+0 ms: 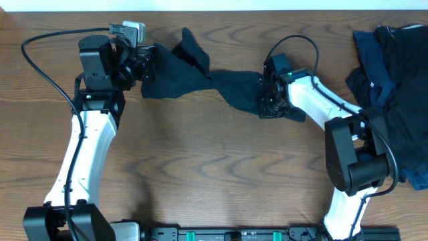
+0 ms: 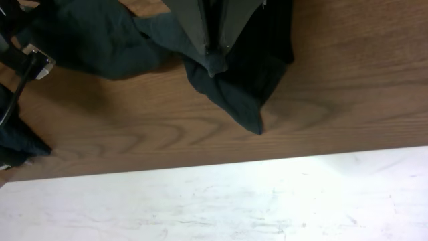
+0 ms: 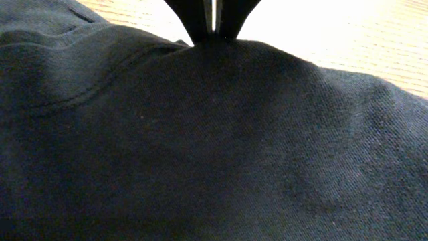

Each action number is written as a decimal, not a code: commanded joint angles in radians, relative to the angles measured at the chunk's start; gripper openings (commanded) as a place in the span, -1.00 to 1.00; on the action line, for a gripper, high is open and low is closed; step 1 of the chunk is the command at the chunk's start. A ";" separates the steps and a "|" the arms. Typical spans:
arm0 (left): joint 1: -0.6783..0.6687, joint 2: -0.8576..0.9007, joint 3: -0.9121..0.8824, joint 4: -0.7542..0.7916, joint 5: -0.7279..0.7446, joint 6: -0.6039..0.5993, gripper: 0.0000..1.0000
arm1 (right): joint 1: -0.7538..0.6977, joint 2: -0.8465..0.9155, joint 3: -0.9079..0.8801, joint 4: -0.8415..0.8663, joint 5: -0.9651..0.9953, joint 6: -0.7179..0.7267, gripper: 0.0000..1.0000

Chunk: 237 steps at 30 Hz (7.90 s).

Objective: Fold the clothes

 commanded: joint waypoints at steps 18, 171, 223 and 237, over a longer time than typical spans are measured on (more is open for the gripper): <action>-0.002 0.005 0.014 -0.002 0.006 -0.001 -0.87 | -0.005 0.009 -0.008 -0.058 -0.009 0.192 -0.20; -0.056 0.467 0.014 0.035 -0.397 -0.408 -0.35 | -0.146 -0.164 0.077 -0.007 -0.055 0.001 0.28; -0.091 0.475 0.010 -0.008 -0.426 -0.382 -0.21 | -0.146 -0.164 0.077 -0.016 -0.055 0.001 0.33; -0.117 0.475 0.008 -0.015 -0.432 -0.378 -0.17 | -0.146 -0.164 0.077 -0.027 -0.055 0.001 0.34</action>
